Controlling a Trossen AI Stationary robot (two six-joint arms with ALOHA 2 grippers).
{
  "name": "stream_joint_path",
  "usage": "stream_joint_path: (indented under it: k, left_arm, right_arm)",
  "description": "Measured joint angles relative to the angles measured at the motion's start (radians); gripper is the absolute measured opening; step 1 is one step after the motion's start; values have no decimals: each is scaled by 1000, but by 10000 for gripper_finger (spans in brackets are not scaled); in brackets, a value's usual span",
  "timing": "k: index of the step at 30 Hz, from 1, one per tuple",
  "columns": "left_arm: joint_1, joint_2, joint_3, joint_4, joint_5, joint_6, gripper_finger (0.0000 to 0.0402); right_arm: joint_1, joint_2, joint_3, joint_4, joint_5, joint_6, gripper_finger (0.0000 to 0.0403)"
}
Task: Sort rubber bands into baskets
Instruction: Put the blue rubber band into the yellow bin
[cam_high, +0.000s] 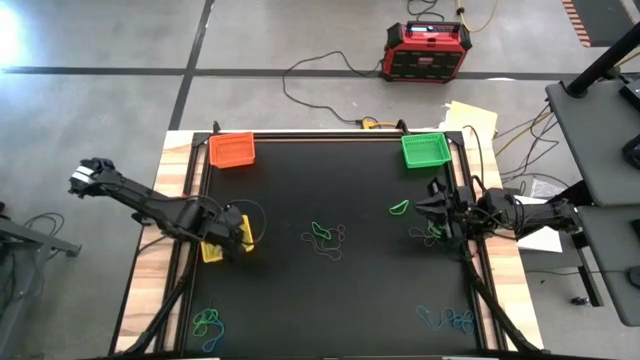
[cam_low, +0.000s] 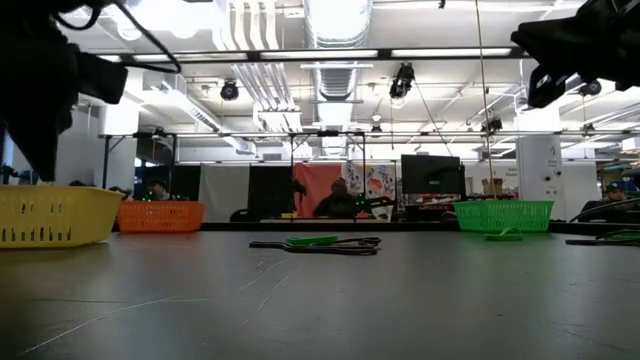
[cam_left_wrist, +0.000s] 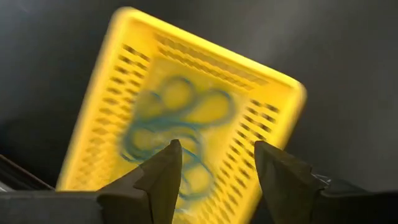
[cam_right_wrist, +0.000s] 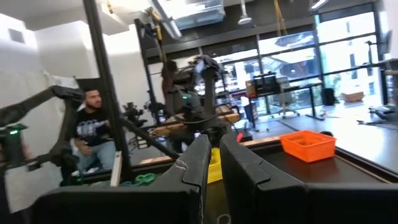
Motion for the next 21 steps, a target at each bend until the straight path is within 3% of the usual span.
stream_joint_path:
  k: [3,9,17,21]
  left_arm:
    - [-16,30,55,1,61,-2,192]
    - [-99,151,195,20,71,25,186]
    - [-329,344,359,12,100,42,185]
    - [-437,424,402,22,103,-50,185]
  right_arm:
    - [0,0,0,0,20,0,34]
    - [0,0,0,0,75,0,34]
    - [0,0,0,0,77,0,34]
    - [0,0,0,0,77,0,34]
